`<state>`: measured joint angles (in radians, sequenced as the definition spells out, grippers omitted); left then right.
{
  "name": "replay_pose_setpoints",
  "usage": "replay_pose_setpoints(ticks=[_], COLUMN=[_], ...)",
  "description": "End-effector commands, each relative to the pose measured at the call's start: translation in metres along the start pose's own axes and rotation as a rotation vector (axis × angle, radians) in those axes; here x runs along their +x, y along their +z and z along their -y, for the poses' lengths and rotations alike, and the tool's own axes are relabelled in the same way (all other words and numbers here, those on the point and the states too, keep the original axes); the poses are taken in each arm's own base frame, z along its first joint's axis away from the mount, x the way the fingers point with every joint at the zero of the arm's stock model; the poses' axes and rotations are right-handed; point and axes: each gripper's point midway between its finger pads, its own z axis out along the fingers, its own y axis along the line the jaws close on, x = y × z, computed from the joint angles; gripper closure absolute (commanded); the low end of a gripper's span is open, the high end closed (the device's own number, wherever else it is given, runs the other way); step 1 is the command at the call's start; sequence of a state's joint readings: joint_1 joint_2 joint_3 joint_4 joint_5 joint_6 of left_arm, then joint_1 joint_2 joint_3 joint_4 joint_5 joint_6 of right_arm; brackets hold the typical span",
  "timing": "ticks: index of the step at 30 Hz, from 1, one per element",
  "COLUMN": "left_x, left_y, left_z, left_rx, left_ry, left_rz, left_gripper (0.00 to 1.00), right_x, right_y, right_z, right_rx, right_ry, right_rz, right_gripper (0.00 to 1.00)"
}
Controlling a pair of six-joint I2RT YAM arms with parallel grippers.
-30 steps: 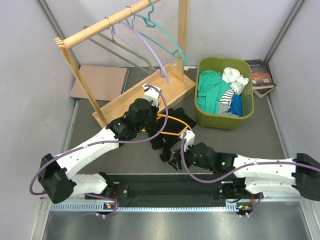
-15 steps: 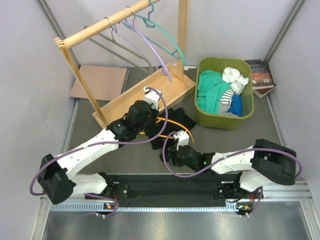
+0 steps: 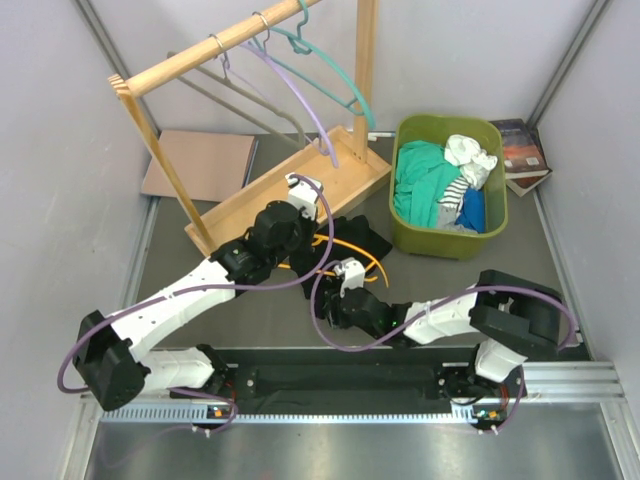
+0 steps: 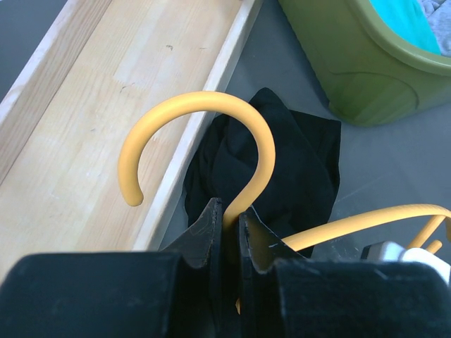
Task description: Place the tank top on the hanger
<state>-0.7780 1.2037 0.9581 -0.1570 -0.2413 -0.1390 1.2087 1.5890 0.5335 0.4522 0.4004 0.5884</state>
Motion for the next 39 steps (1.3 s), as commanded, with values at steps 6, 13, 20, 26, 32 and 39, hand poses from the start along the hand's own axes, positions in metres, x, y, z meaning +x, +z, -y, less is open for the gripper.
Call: replay_pose_setpoints(ticks=[6, 13, 20, 26, 32, 39], left_x=[-0.027, -0.034, -0.042, -0.044, -0.047, -0.046], left_y=[-0.009, -0.018, -0.026, -0.028, -0.031, -0.031], left_z=[0.001, -0.008, -0.018, -0.019, -0.014, -0.012], left_rx=[0.015, -0.017, -0.062, -0.064, -0.026, -0.015], left_ry=[-0.013, 0.008, 0.028, 0.042, 0.053, 0.063], left_rz=[0.098, 0.125, 0.154, 0.165, 0.189, 0.189], left_gripper=[1.0, 1.0, 1.0, 1.0, 1.0, 1.0], right_x=[-0.02, -0.023, -0.018, -0.029, -0.038, -0.051], right_y=[0.012, -0.021, -0.068, -0.102, -0.113, -0.115], right_z=[-0.009, 0.015, 0.051, 0.078, 0.103, 0.111], right_rx=[0.02, 0.047, 0.101, 0.165, 0.217, 0.193], right_ry=[-0.011, 0.006, 0.037, 0.034, 0.035, 0.034], right_rz=[0.079, 0.117, 0.122, 0.153, 0.163, 0.161], right_gripper=[0.92, 1.0, 1.0, 1.0, 1.0, 1.0])
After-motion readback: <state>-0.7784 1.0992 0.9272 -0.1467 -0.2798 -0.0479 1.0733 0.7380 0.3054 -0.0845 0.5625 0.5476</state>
